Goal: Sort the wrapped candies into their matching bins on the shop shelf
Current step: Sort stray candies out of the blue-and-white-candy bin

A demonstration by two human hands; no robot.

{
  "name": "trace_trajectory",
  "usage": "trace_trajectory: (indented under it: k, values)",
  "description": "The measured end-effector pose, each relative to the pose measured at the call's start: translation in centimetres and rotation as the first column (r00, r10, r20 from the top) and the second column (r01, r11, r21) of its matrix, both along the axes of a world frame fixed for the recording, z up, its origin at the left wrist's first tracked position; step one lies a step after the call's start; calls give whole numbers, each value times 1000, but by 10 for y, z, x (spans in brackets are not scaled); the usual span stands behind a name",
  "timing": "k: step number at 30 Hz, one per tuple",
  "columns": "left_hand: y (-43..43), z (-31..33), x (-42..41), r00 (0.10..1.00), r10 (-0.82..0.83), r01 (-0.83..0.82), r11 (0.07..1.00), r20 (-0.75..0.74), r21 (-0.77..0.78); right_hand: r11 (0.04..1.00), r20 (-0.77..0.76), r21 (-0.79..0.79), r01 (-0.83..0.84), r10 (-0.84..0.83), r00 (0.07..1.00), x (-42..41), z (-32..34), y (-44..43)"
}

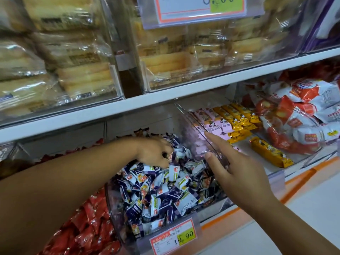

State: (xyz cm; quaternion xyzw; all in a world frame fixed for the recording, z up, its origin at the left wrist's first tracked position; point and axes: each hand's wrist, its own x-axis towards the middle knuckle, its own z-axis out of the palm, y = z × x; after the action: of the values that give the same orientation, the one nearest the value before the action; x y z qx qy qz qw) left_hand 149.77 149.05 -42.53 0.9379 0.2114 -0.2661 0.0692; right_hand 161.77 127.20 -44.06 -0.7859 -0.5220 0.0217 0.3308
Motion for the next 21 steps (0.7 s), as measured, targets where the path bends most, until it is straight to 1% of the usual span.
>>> trace_trajectory:
  k: [3,6,7,8,11,12,13,15,16,17,18,19,21]
  values:
    - [13,11,-13,998,32,-32,999,61,4,1000,17,12,26,-26,1000,-3,1,1]
    - [23,30,-21,997,77,-79,993,31,90,997,27,30,67,-68,997,-5,0,2]
    - [22,35,-22,995,87,-91,992,47,92,996,29,33,79,-79,996,-6,0,2]
    - [18,39,-20,990,99,-105,993,97,58,996,31,33,87,-88,996,-7,1,2]
    - [-4,39,1,938,163,-128,983,306,-131,995,33,31,97,-98,995,-8,0,3]
    - [-9,34,10,934,149,-112,985,324,-131,995,36,32,98,-99,994,-7,-1,3]
    - [-12,28,18,952,118,-96,991,283,-93,995,40,31,99,-100,994,-7,-2,3]
    - [-12,11,26,993,89,-90,996,75,20,995,41,26,96,-97,994,-6,-3,3]
    - [-8,5,26,995,102,-101,994,-19,49,995,44,27,96,-97,994,-6,-3,3]
    - [-4,2,23,992,112,-109,993,-61,51,994,54,35,99,-101,993,-6,-3,3]
    - [0,1,19,993,99,-97,995,-61,32,993,64,54,109,-112,992,-5,-4,3]
    - [3,4,12,996,80,-80,997,-30,-5,990,69,76,120,-125,990,-5,-5,3]
    - [9,14,-5,994,95,-91,993,56,-76,988,71,91,126,-132,989,-4,-5,4]
